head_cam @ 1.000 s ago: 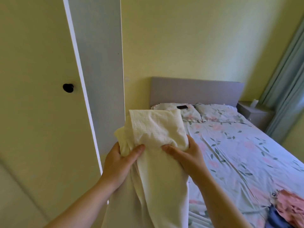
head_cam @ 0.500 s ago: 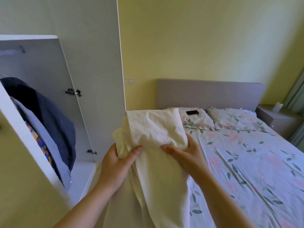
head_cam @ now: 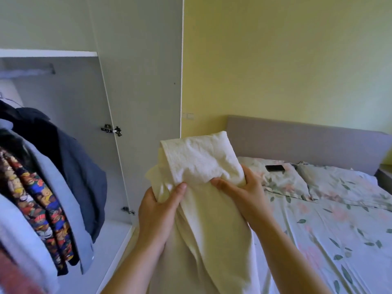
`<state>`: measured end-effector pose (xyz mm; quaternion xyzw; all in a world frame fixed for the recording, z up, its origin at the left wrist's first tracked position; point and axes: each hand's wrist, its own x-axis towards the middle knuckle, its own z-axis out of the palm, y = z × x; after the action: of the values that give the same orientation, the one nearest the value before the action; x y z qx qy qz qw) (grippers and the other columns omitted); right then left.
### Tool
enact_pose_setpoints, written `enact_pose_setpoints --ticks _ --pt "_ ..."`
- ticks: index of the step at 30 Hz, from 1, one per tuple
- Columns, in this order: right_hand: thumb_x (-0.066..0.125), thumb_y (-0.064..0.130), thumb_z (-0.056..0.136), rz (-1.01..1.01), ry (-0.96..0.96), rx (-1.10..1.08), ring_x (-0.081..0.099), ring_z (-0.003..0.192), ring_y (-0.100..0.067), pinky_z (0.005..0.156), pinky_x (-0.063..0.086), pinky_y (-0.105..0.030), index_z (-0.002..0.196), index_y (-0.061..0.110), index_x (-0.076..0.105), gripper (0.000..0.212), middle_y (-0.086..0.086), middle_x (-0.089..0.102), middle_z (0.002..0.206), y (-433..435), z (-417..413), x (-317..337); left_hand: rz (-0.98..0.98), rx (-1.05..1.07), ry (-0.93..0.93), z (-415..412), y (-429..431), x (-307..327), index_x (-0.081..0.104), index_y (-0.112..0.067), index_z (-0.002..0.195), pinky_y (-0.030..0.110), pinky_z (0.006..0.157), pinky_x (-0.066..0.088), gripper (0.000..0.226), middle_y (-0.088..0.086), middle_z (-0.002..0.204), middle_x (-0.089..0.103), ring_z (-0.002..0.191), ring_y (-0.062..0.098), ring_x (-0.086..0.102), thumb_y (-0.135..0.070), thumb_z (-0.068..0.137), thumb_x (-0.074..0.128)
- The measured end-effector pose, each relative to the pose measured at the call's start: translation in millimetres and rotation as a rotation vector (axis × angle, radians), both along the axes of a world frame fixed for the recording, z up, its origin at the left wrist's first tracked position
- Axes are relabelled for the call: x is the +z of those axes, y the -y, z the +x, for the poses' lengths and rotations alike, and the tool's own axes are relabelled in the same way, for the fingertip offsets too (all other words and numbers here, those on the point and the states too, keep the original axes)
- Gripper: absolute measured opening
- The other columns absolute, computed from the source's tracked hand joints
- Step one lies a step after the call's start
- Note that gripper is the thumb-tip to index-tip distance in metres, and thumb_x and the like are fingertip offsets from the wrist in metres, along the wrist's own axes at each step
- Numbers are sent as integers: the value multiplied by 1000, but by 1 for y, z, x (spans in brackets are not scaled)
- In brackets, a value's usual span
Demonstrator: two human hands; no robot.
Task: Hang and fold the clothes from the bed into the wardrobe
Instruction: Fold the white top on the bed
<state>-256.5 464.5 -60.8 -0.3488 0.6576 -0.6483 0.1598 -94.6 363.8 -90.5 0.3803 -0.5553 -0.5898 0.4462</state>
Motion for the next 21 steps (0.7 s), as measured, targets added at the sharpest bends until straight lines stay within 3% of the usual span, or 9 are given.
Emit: enact_pose_setpoints --ticks 7,12,16,21 --pt "91 35 62 -73 23 184 72 82 -4 61 54 -16 99 33 68 44 14 75 93 102 -58 15 -83 167 10 -42 76 22 70 -29 99 39 82 57 44 -12 92 75 87 8 71 -58 66 77" --pt "89 34 67 -118 8 316 72 80 -4 58 53 -13 102 30 67 42 14 75 92 166 -87 34 -175 259 36 -61 125 44 71 -27 95 28 71 53 35 -11 89 75 82 5 71 -54 73 78" --pt "86 38 70 -145 -31 400 70 84 1 61 53 -12 109 33 65 45 18 74 96 216 -98 49 -230 321 65 -65 165 62 71 -24 90 29 67 55 34 -4 86 74 78 9 70 -53 74 76" --pt "81 51 70 -181 -57 517 69 95 -1 71 56 -18 113 40 64 47 17 72 106 283 -100 76 -295 390 55 -62 218 88 71 -26 92 35 78 57 29 -5 89 75 82 9 71 -51 78 74"
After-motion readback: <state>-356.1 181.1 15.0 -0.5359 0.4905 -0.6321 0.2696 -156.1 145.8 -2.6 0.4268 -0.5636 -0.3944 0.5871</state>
